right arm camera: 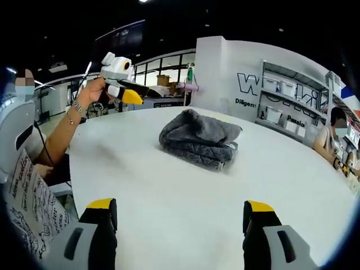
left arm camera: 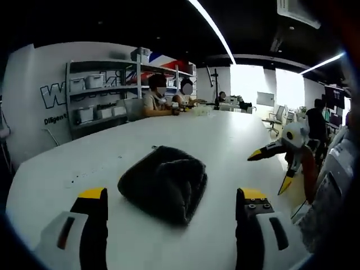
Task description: Fold the towel on the table until its edges align and the towel forms a compact rectangular stack.
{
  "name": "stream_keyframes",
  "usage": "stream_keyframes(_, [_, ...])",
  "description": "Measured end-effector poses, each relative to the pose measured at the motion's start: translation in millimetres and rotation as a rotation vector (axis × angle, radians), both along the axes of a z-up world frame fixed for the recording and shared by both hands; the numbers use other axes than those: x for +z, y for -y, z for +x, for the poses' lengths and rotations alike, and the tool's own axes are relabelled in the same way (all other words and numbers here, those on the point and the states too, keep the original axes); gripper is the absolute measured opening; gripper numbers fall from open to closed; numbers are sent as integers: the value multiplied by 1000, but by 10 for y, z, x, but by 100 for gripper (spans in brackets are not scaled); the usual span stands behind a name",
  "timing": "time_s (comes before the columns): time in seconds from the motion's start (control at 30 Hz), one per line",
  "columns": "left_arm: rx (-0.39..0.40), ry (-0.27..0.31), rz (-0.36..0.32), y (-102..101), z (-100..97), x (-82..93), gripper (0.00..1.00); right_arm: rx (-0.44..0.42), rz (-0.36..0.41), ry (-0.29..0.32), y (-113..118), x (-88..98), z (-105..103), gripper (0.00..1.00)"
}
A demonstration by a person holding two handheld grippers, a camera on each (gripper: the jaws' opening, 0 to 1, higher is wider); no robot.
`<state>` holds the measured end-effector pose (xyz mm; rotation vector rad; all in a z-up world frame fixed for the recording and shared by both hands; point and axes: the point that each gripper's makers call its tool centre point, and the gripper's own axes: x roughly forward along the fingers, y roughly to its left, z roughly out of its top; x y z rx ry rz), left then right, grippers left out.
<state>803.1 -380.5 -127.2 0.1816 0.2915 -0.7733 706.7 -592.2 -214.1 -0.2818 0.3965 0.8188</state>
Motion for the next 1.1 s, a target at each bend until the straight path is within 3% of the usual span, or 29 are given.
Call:
stream_keyframes(0.1, [-1, 3, 0, -70, -131, -65, 100, 12, -1, -2, -46, 0, 13, 97])
stream_keyframes(0.2, [-7, 10, 61, -163, -261, -207, 100, 20, -6, -5, -87, -12, 29, 97])
stream_keyframes(0.27, [2, 5, 66, -236, -344, -298, 100, 28, -9, -9, -133, -22, 39, 97])
stream_keyframes(0.43, [42, 7, 27, -417, -485, -366, 100, 39, -10, -10, -192, -13, 47, 97])
stream_keyframes(0.53, [110, 7, 34, -609, -595, -455, 100, 41, -22, -16, -227, -36, 75, 97])
stream_keyframes(0.77, [163, -23, 22, -784, -758, -665, 100, 64, -32, -32, -358, -89, 101, 97])
stream_keyframes(0.93, [194, -25, 3, -840, -890, -735, 100, 83, -34, -39, -465, -119, 116, 97])
stream_keyframes(1.1, [200, -2, 2, -831, -964, -673, 100, 87, -34, -40, -514, -118, 146, 97])
